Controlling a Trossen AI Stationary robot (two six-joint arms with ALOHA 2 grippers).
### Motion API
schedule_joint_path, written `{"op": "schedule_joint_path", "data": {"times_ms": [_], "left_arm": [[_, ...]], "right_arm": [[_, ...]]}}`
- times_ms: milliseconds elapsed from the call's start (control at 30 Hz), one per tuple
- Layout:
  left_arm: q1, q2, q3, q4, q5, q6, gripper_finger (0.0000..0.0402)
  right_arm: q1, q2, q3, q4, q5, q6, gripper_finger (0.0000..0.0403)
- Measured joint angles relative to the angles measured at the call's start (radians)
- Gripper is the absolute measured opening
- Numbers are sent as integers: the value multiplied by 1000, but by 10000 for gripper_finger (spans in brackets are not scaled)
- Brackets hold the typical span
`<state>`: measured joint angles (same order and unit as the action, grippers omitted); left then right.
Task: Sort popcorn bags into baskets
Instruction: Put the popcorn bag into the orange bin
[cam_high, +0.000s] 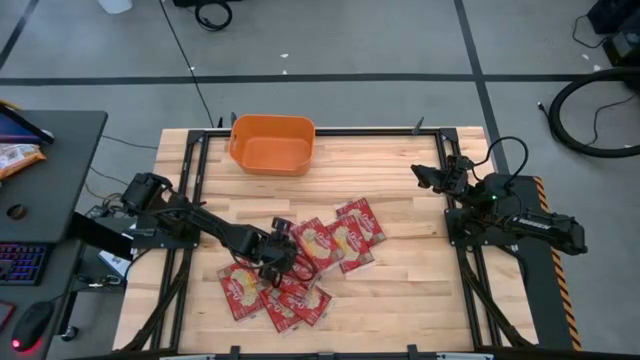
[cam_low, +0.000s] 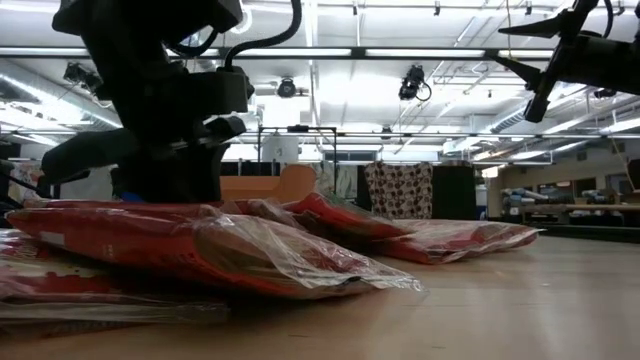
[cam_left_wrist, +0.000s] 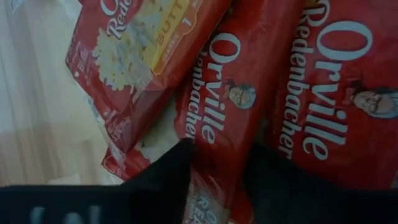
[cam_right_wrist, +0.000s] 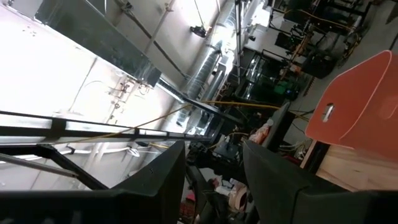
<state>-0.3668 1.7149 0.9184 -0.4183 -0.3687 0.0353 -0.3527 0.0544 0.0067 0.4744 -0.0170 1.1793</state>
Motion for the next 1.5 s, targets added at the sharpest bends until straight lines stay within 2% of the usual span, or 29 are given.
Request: {"op": "schedule_joint_path", "data": {"times_ms": [200,333,567,700,833,1000,1100,1233,1500], "left_arm": [[0,-2,19,-29,4,-89,27],[2,0,93,-133,36,-199,22],[34,-76,222,-288,371,-151,23],[79,-173,249,-400,444,-168,23],[137,-294,233,-501,414,-208,23],[220,-426,200,-603,242,-207,23],[291,-462,198,-655,130,-185,23],[406,-468,198,-648,32,-56,23],[689,-423,198,-524,6,287,23]], "right_arm": [[0,0,0,0,-2,9,168],[0,0,0,0,-2,22,168],[0,0,0,1,-2,29,168],[0,0,0,-1,-2,32,168],[0,0,0,-3,0,32,168],[0,0,0,-13,10,23,168],[0,0,0,-13,38,17,168],[0,0,0,-17,56,-11,168],[0,0,0,-21,106,-19,168]]}}
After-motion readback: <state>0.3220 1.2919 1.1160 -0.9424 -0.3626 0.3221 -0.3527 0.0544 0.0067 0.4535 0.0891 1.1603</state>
